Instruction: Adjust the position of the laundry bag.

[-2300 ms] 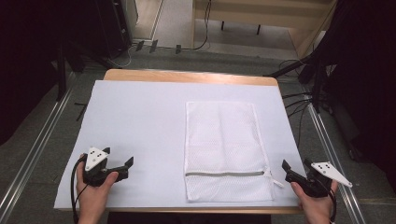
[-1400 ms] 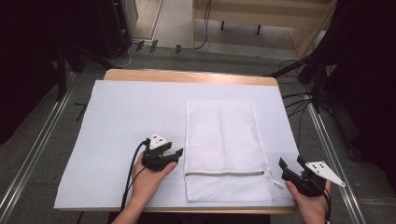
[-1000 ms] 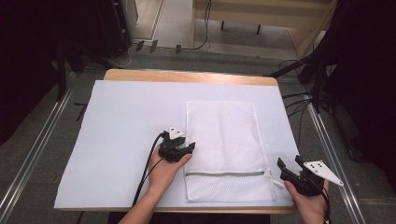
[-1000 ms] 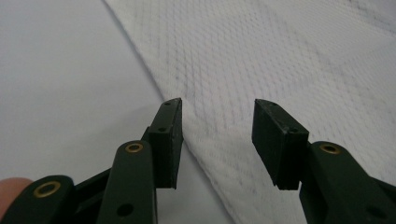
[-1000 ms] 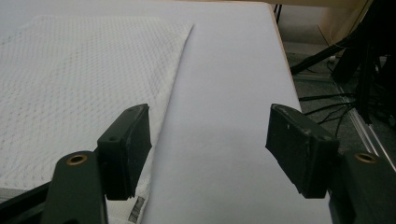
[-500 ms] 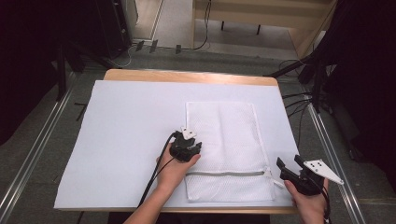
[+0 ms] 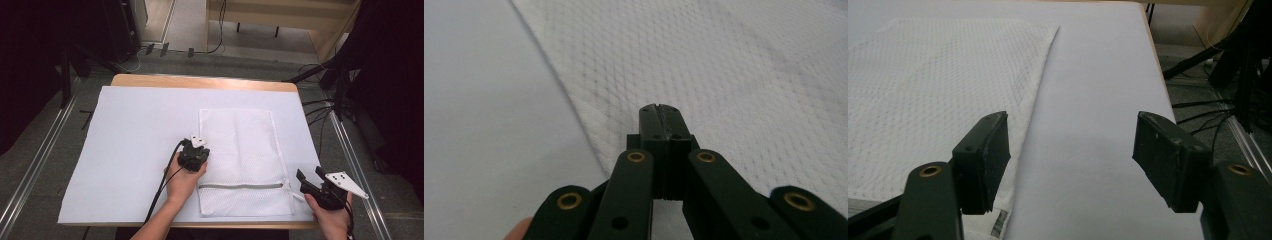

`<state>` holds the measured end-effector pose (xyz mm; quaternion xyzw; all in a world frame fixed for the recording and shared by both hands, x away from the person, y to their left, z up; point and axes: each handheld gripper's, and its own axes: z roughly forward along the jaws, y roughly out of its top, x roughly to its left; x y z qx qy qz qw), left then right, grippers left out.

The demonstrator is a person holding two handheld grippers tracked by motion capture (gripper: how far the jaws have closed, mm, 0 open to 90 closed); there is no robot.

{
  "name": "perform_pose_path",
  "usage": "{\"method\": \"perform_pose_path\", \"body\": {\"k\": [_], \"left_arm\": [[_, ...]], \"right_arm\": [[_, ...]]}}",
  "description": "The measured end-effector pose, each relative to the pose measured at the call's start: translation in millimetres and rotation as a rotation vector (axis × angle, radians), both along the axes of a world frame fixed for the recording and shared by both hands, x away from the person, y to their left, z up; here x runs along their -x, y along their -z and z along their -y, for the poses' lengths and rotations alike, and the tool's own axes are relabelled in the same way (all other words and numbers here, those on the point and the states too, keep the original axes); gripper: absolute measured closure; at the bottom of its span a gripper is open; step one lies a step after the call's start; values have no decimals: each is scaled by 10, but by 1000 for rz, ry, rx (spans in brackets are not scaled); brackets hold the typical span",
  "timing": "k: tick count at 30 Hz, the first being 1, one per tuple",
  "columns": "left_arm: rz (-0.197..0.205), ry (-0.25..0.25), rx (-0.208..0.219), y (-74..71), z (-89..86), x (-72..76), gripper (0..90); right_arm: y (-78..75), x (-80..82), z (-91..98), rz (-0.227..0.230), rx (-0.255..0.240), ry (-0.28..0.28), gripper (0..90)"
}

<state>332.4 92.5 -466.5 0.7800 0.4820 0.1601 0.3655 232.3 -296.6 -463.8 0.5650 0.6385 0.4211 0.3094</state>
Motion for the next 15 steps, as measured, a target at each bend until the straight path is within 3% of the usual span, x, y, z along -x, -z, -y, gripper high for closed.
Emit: {"method": "perform_pose_path", "body": {"k": [4, 6, 7, 10, 15], "left_arm": [[-5, -14, 32, -39, -78, -25, 900], [23, -67, -2, -25, -112, -32, 900], [18, -86, 11, -8, -132, -45, 900], [-9, -99, 28, 43, -126, -87, 660], [20, -80, -75, 56, 15, -65, 551]], "right_arm": [[7, -2, 23, -1, -4, 9, 319], [7, -1, 21, -2, -4, 9, 319], [7, 0, 19, -2, -3, 7, 319], [8, -1, 15, -2, -3, 5, 319], [20, -13, 8, -5, -2, 5, 319]]}}
